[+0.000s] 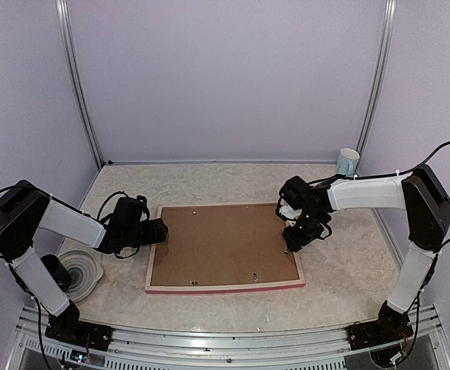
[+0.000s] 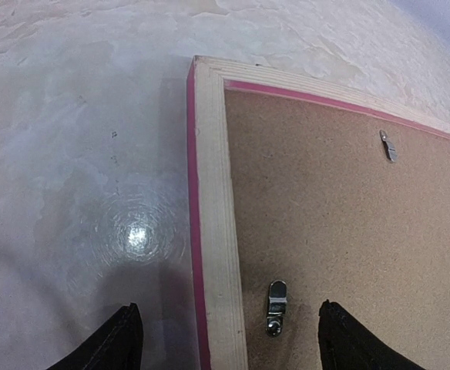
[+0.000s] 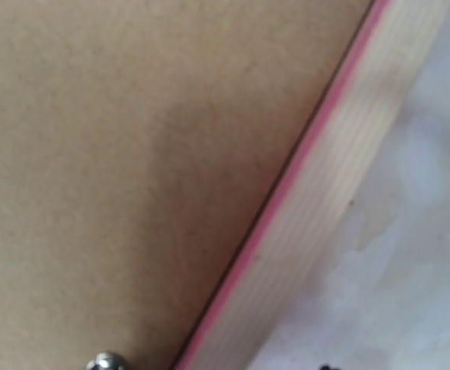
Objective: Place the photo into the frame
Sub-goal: Press the fastener onto the backboard.
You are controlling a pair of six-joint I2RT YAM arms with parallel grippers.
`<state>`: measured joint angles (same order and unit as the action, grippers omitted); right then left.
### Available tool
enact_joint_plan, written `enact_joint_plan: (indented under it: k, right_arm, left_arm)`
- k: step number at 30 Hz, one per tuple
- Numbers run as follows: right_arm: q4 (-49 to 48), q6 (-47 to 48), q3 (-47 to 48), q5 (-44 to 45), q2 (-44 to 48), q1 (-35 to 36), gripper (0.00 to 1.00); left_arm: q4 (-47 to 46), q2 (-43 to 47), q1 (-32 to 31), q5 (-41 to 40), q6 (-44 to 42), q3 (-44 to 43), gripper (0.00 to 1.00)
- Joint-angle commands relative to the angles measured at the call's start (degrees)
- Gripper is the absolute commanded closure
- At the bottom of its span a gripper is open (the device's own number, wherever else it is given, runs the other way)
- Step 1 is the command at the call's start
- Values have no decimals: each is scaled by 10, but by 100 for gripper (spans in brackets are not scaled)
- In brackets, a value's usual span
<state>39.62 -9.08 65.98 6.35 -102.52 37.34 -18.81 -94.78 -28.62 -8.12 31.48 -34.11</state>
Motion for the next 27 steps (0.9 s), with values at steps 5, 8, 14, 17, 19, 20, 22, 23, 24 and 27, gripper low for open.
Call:
enact_joint_plan:
  k: [5,8,14,17,19,20,22,23,24,27]
  right_arm:
    - [6,-31,30,-1,35,3,49]
    - [-18,-42,26,-44,32,7,49]
    - [-30,-51,17,-52,4,23,48]
    - [-22,-53,9,-27,-5,29,48]
    - [-17,-52,1,-17,-10,29,48]
    - [-15,-52,-3,-14,-12,29,49]
    - [-12,-51,-12,-5,-15,30,49]
    - [-10,-52,-17,0,-15,30,49]
    - [-10,-53,-21,8,-15,29,49]
    - [-8,-52,-34,18,-10,29,50]
  left_arm:
    - [7,0,4,9,5,4,22]
    - [6,-1,3,11,5,4,22]
    - [7,-2,3,10,5,4,23]
    - [7,-1,3,10,5,4,22]
    - [8,0,3,9,4,4,22]
    - [8,1,3,9,4,4,22]
    - [8,1,3,9,4,4,22]
    - [8,1,3,10,4,4,22]
    - [7,1,3,10,5,4,22]
    - [7,0,3,10,5,4,22]
